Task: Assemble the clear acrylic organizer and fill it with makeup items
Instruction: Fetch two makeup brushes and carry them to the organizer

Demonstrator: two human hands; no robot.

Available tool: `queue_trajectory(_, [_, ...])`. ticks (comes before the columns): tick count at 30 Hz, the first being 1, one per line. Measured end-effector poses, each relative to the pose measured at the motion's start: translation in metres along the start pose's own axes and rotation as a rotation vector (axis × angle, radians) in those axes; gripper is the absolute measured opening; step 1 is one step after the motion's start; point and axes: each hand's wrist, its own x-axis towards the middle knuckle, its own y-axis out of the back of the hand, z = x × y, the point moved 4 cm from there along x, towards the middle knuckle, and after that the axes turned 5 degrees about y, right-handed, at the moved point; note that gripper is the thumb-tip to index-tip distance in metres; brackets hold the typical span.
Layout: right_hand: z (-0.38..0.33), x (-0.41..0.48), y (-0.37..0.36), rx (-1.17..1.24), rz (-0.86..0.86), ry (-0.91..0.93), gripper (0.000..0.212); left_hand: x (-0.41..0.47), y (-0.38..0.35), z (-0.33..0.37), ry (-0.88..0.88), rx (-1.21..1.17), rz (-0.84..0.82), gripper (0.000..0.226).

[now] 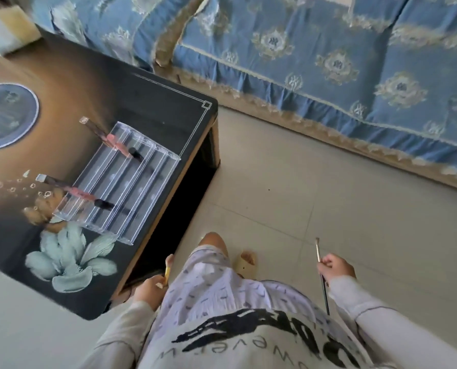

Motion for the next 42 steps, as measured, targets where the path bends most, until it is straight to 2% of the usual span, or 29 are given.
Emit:
queue_trajectory(3, [-0.025,0.018,0.003,-0.076,-0.05,0.058,0.01,0.0,0.004,0.009,0.052,-0.127,0.037,0.008])
queue_trajectory(8, [-0.061,0.042,-0.006,-0.244,-0.161,0.131,0.007,0.01,0.022,0.019,0.084,-0.355,0.051,0.013])
queue_trajectory(11, [-0.093,0.057,-0.008,-0.34,-0.203,0.165,0.017,0.019,0.037,0.02,0.115,-0.417,0.053,0.013])
queue_trajectory(14, [-0.136,0.07,-0.009,-0.382,-0.194,0.225,0.008,0.024,0.055,0.02,0.141,-0.456,0.068,0.014])
queue_trajectory(20, [-0.229,0.093,-0.02,-0.435,-0.178,0.352,0.013,0.03,0.085,0.018,0.173,-0.504,0.121,0.014])
queue_trajectory(22, [-0.256,0.093,-0.029,-0.454,-0.208,0.409,0.007,0.029,0.088,0.015,0.2,-0.566,0.146,0.015])
queue_trajectory(25, [-0.293,0.093,-0.042,-0.518,-0.25,0.489,0.012,0.024,0.08,0.013,0.268,-0.643,0.156,0.008])
queue_trajectory(30, [-0.341,0.093,-0.06,-0.635,-0.333,0.609,0.011,0.013,0.049,0.01,0.384,-0.763,0.114,0.021])
queue_trajectory(33, [-0.362,0.098,-0.065,-0.703,-0.368,0.655,0.019,-0.001,0.027,0.01,0.469,-0.815,0.075,0.026])
queue_trajectory(35, [-0.383,0.096,-0.071,-0.8,-0.404,0.717,0.018,-0.006,0.019,0.011,0.515,-0.872,0.073,0.028])
queue_trajectory(38, [-0.414,0.086,-0.085,-1.017,-0.451,0.852,0.002,-0.012,0.013,0.015,0.564,-0.913,0.086,0.026])
queue_trajectory(40, [-0.427,0.071,-0.101,-1.179,-0.497,0.968,0.016,-0.014,0.009,0.018,0.587,-0.972,0.114,0.025])
queue_trajectory(42, [-0.438,0.049,-0.119,-1.312,-0.543,1.117,0.013,-0.014,0.004,0.022,0.597,-1.075,0.14,0.025])
